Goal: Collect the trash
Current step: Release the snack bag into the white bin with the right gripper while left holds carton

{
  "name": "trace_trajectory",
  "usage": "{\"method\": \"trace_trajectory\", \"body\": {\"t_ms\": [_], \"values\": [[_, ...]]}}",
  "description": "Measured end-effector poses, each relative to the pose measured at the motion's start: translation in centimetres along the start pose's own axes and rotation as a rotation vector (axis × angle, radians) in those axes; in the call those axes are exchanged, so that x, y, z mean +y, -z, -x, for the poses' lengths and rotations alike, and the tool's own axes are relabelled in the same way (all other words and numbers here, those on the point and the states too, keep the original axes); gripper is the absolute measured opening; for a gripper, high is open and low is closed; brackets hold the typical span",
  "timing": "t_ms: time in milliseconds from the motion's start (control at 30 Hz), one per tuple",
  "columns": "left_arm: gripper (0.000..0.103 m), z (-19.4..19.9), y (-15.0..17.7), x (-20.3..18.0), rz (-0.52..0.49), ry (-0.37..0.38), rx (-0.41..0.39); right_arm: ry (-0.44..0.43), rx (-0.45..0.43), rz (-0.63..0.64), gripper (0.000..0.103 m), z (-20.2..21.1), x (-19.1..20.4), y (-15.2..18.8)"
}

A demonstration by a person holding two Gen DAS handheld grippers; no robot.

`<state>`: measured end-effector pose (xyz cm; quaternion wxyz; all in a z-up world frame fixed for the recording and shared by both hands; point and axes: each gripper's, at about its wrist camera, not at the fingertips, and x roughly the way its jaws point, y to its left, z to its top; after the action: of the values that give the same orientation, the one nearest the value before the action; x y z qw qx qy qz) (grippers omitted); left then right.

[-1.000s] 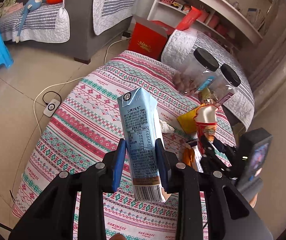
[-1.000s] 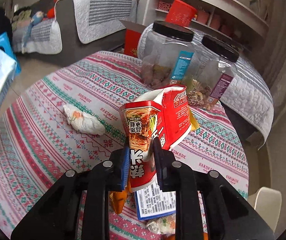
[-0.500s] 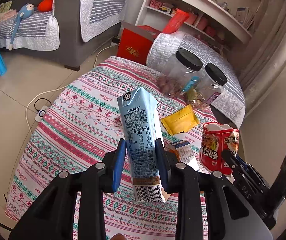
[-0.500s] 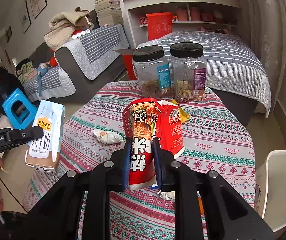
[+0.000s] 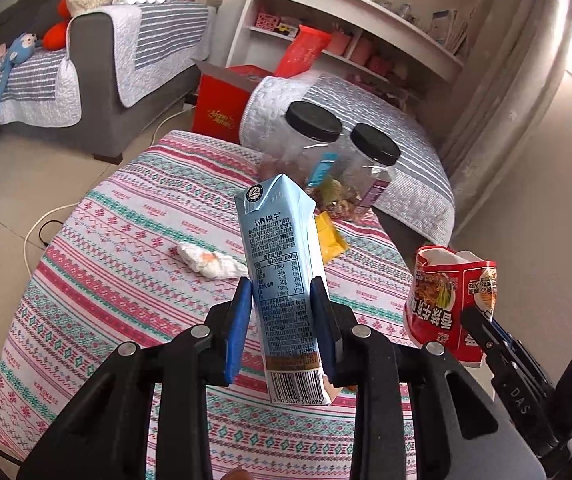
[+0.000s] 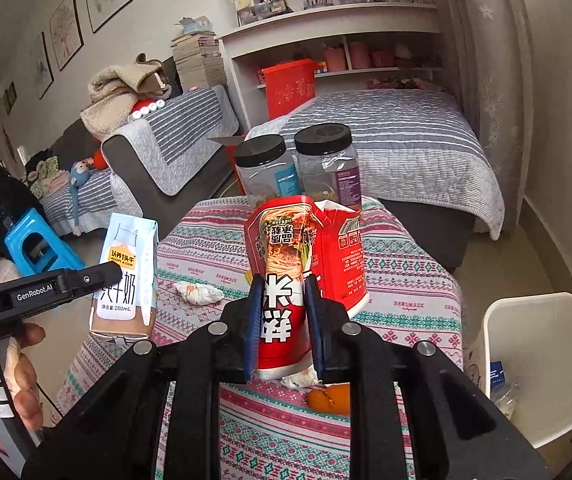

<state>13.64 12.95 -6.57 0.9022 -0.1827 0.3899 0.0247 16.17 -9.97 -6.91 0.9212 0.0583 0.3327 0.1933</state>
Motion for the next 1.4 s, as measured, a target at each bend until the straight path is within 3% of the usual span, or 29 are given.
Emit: {"method": "trace_trajectory", "body": {"t_ms": [400, 700, 967, 1033, 1100, 1267, 1400], "values": [[0.03, -2.2, 1.9, -6.0, -0.071, 0.039, 0.003, 0.13, -0.063, -0.082, 0.019, 4.1, -6.8, -0.1], [0.03, -3.9, 3.7, -11.5, -0.128, 0.088, 0.037, 0.268, -0.016, -0.171, 0.02, 5.9, -13.9, 1.6], [0.03, -5.3, 5.9, -17.7, -0.176, 0.16, 0.075, 0.335, -0.002, -0.282, 0.022, 8.2, -19.4, 3.5], [0.03, -5.6, 6.4, -19.3, -0.187, 0.184, 0.084, 0.349, -0.019, -0.312, 0.026, 9.0, -20.5, 3.6], [0.03, -5.8, 7.1, -21.1, -0.208, 0.207, 0.093, 0.368, -0.04, -0.331, 0.048, 10.0, -21.4, 3.8], [0.03, -6.5, 8.7, -24.6, -0.258, 0.263, 0.124, 0.427, -0.087, -0.369, 0.06, 12.0, -23.0, 4.2], [0.03, -7.0, 9.9, -26.5, -0.27, 0.302, 0.15, 0.491, -0.132, -0.41, 0.081, 13.7, -24.1, 4.9]]}}
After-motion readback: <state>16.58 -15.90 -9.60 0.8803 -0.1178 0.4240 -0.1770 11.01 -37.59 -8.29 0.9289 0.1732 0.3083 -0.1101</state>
